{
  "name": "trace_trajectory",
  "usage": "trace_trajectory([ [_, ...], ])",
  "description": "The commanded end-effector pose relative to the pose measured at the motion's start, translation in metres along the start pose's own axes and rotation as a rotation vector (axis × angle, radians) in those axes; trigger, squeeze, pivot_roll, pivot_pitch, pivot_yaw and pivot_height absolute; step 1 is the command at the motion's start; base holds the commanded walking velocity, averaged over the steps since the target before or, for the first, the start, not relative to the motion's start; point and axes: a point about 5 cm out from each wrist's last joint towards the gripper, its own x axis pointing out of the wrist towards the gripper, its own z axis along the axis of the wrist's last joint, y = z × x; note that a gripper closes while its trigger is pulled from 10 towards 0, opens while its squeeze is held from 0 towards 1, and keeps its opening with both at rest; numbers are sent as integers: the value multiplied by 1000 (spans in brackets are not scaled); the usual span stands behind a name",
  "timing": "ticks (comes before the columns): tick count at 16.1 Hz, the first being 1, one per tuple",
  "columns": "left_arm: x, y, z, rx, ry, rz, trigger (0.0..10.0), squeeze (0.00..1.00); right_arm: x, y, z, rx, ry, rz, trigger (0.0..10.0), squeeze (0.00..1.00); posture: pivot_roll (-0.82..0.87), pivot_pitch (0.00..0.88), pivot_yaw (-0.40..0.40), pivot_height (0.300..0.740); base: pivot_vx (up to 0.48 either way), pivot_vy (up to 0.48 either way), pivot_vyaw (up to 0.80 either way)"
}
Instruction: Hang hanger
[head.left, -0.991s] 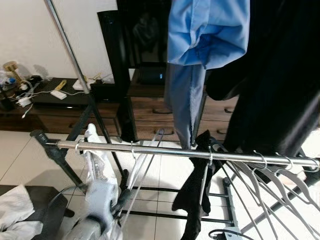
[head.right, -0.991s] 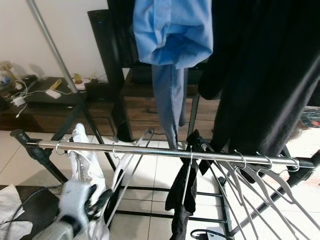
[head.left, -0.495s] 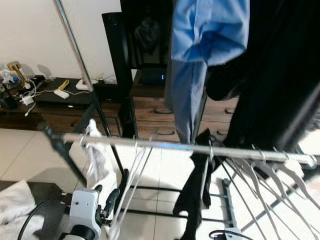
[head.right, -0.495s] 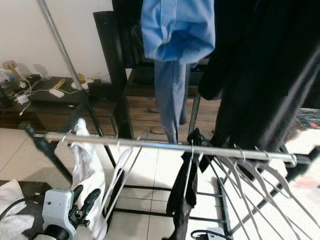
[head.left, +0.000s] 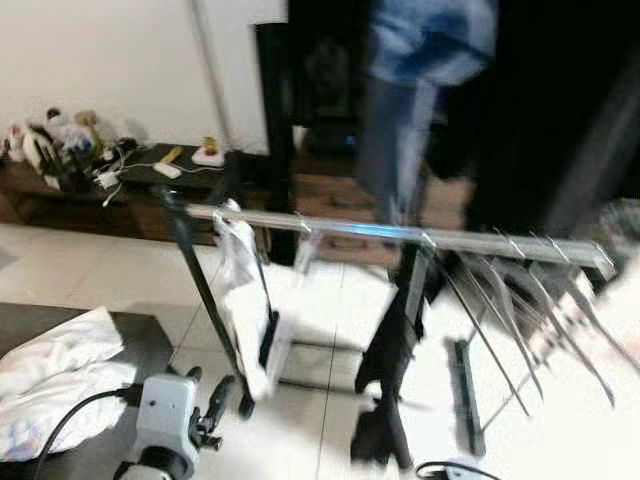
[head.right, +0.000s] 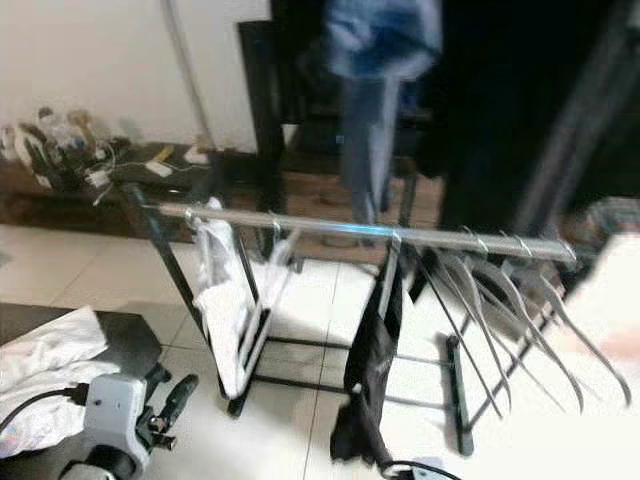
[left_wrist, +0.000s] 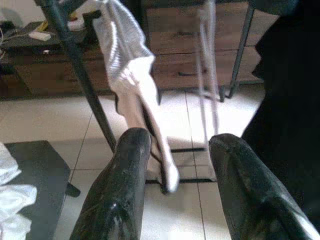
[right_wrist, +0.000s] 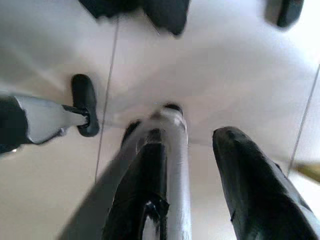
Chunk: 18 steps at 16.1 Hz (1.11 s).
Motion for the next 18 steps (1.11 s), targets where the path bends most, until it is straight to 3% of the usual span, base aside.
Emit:
trace_trajectory([
  [1,-1,1,-2,8,12,3,10000,0,0,3,1,0,0,7,10000,0,8,89,-4,740,-266,0,0],
  [8,0,3,-5,10,37,27,10000,0,0,3,2,-27,-2,27,10000,0,11,96,-8,740,-188,0,0],
  [18,4,4,-6,16,39,45,10000,0,0,3,3,-72,7,47,10000,0,13,101,-7,740,0,0,800],
])
